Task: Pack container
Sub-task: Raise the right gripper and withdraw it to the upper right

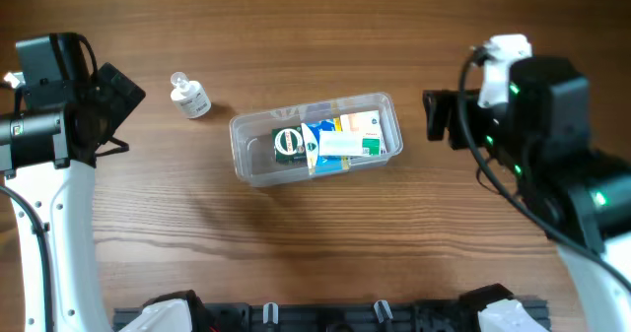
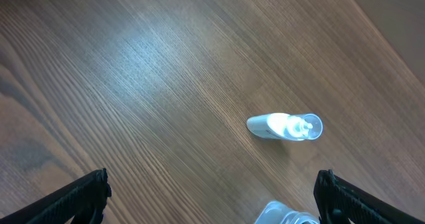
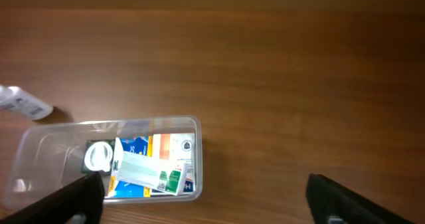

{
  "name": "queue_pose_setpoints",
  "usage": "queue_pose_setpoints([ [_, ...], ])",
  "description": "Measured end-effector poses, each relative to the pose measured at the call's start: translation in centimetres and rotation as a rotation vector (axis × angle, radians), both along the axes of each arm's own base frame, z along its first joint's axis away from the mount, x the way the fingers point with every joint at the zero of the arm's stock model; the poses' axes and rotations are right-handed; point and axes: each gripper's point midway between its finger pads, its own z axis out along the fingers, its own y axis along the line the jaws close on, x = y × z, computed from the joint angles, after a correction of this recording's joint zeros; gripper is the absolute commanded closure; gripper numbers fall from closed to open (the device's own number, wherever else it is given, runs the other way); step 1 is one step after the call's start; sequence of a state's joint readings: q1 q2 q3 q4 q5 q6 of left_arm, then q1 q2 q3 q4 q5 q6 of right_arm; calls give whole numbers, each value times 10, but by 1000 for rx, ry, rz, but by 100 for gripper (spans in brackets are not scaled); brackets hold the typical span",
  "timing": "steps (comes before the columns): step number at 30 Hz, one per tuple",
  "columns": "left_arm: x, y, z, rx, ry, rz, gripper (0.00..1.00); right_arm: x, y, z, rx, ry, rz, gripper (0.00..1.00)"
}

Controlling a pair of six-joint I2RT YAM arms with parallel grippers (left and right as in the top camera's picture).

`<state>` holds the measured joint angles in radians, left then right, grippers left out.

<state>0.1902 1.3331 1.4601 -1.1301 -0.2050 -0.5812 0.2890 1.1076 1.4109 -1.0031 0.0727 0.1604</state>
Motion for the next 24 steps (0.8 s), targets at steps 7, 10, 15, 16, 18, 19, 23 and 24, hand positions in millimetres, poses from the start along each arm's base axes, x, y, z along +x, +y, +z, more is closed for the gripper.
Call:
queue_pose_setpoints([
  [7,0,0,0,0,0,0,0,-16,-8,17,4,-57,-14,0],
  [10,0,0,0,0,0,0,0,-14,-8,14,0,-46,-15,0],
  [15,0,0,0,0,0,0,0,-3,-5,-1,-17,3,-17,0],
  [16,0,0,0,0,0,0,0,-1,-4,-4,-20,13,-17,0],
  [18,0,0,0,0,0,0,0,6,-2,-13,-30,45,-16,0],
  [19,0,0,0,0,0,0,0,9,-1,-19,-35,63,-16,0],
  [23,0,0,0,0,0,0,0,23,3,-44,-60,142,-16,0],
  [24,0,0,0,0,0,0,0,26,4,-49,-65,160,-16,0],
])
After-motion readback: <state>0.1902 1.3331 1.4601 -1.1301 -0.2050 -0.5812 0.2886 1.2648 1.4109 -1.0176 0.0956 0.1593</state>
